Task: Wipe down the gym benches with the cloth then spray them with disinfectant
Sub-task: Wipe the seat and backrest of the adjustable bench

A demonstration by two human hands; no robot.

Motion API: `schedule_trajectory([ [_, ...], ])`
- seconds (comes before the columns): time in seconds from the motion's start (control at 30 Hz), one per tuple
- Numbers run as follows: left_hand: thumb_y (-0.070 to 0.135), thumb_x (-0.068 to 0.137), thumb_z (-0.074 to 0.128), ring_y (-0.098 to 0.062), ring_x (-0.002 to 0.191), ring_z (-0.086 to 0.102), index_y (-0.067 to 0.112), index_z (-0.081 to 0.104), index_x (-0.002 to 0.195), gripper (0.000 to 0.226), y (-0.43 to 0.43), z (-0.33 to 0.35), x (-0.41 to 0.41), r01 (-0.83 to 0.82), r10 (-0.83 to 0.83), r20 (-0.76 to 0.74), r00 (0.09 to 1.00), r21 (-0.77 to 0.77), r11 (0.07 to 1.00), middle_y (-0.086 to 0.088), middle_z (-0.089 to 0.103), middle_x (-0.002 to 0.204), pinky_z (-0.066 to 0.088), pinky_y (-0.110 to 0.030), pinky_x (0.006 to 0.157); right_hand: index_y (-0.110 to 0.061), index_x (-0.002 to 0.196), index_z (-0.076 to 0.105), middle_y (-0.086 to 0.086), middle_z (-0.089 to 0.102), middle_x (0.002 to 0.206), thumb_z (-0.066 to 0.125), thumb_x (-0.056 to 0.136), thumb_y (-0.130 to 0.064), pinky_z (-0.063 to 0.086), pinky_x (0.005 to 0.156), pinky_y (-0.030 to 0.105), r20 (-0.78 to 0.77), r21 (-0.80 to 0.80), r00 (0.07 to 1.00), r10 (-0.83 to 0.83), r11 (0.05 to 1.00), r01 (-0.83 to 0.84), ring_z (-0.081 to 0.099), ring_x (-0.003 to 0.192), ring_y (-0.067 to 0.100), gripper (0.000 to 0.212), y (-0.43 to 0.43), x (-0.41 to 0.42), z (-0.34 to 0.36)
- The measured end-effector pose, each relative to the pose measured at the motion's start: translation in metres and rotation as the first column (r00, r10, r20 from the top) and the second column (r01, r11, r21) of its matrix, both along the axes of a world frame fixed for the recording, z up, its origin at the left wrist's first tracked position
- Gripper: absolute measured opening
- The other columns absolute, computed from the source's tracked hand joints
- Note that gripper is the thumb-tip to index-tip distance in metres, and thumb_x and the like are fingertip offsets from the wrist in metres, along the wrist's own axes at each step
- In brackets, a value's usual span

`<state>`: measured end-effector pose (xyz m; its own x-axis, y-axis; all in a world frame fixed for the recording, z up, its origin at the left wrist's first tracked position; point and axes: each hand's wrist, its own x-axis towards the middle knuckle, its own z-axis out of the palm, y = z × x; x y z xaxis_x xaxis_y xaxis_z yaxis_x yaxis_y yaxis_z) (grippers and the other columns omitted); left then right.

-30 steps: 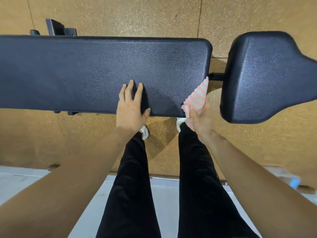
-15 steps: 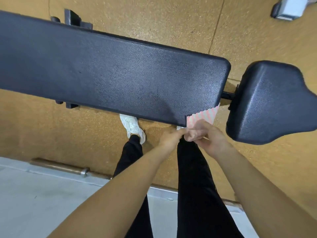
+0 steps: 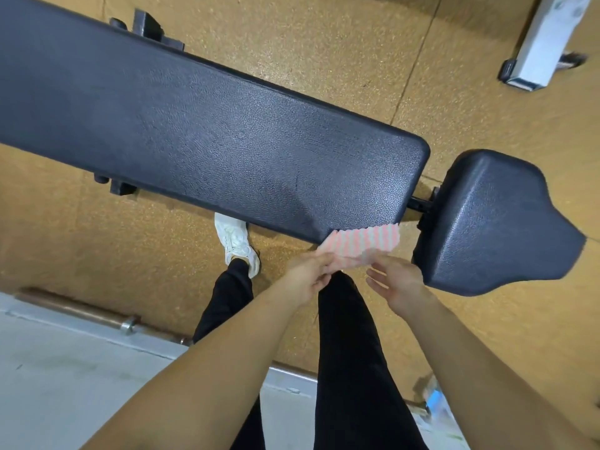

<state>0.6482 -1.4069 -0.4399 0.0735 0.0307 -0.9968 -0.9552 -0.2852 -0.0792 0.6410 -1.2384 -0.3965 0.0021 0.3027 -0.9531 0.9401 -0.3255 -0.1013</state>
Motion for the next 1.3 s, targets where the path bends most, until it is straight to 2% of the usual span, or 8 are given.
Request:
schedule_trajectory([
  [0.27,0.017,0.109,0.049,-0.022,0.095,0.073,0.015,0.064,0.125,0.022,-0.042,0.003,-0.019,-0.474,0.466,-0.084,0.881,-0.133,0.87,-0.015,0.073,0.118,0.062,-0.041,0.087,-0.009,0.117,0.065,0.007,0.069,0.102,0.064,0.098,-0.012,0.058,0.089,0.039,-0.049,-0.122,0.999,-0.02,0.992,0.014,0.068,0.096,0.028,0.019,-0.062,0.014,0.005],
  [0.47,0.032,0.108,0.051,-0.023,0.097,0.07,0.016,0.067,0.118,0.025,-0.041,0.006,-0.018,-0.563,0.557,-0.086,0.826,-0.075,0.823,-0.007,0.074,0.111,0.055,-0.049,0.094,-0.015,0.1,0.068,0.003,0.068,0.085,0.061,0.098,-0.011,0.056,0.079,0.034,-0.125,0.008,0.921,0.37,0.928,-0.372,0.065,0.072,0.015,0.008,-0.072,0.004,0.015],
  [0.67,0.066,0.094,0.046,-0.03,0.13,0.06,0.006,0.052,0.145,0.079,-0.027,-0.008,0.003,-0.504,0.514,-0.113,0.85,0.108,0.857,-0.017,0.06,0.143,0.051,-0.045,0.107,-0.015,0.102,0.071,0.002,0.068,0.094,0.062,0.091,-0.012,0.053,0.087,0.041,-0.207,0.512,0.309,0.928,0.372,-0.774,0.065,0.091,0.024,0.014,-0.057,-0.018,0.006],
  [0.8,0.055,0.107,0.026,-0.027,0.132,0.06,0.003,0.046,0.149,0.069,-0.031,-0.01,0.0,-0.654,0.68,-0.134,0.721,0.192,0.732,-0.021,0.056,0.146,0.06,-0.034,0.094,-0.012,0.127,0.067,0.01,0.058,0.13,0.066,0.086,-0.008,0.048,0.096,0.042,-0.128,0.718,-0.254,0.959,-0.087,-0.691,0.05,0.117,0.033,0.042,-0.06,-0.046,0.001],
  [0.9,0.045,0.108,0.041,-0.023,0.107,0.074,0.016,0.055,0.143,0.048,-0.048,-0.006,-0.009,-0.734,0.735,-0.141,0.663,0.067,0.676,-0.013,0.069,0.132,0.064,-0.035,0.076,-0.019,0.141,0.057,0.008,0.043,0.154,0.069,0.084,-0.011,0.044,0.1,0.047,-0.033,0.684,-0.541,0.84,-0.376,-0.625,0.04,0.134,0.033,0.058,-0.074,-0.065,0.0],
  [1.0,0.033,0.107,0.051,-0.014,0.085,0.076,0.023,0.058,0.14,0.035,-0.081,-0.004,-0.021,-0.718,0.695,-0.222,0.684,-0.031,0.696,-0.005,0.074,0.117,0.06,-0.027,0.061,-0.019,0.146,0.05,0.008,0.038,0.159,0.07,0.085,-0.012,0.042,0.102,0.049,-0.017,0.664,-0.65,0.759,-0.478,-0.575,0.036,0.141,0.034,0.064,-0.093,-0.074,0.0],
  [1.13,0.031,0.098,0.069,-0.013,0.094,0.066,0.024,0.061,0.133,0.038,-0.121,-0.007,-0.039,-0.726,0.667,-0.304,0.681,-0.16,0.668,-0.002,0.07,0.117,0.057,-0.022,0.057,-0.021,0.152,0.041,0.007,0.03,0.164,0.058,0.092,-0.02,0.034,0.11,0.047,-0.025,0.644,-0.65,0.759,-0.486,-0.591,0.028,0.146,0.033,0.062,-0.116,-0.078,0.003],
  [1.3,0.031,0.092,0.076,-0.021,0.115,0.067,0.016,0.06,0.134,0.048,-0.169,-0.012,-0.06,-0.704,0.597,-0.397,0.697,-0.222,0.674,-0.003,0.069,0.126,0.061,-0.032,0.083,-0.021,0.153,0.04,0.007,0.03,0.163,0.067,0.089,-0.014,0.031,0.115,0.046,-0.061,0.651,-0.642,0.764,-0.457,-0.606,0.026,0.148,0.032,0.069,-0.146,-0.081,0.002],
])
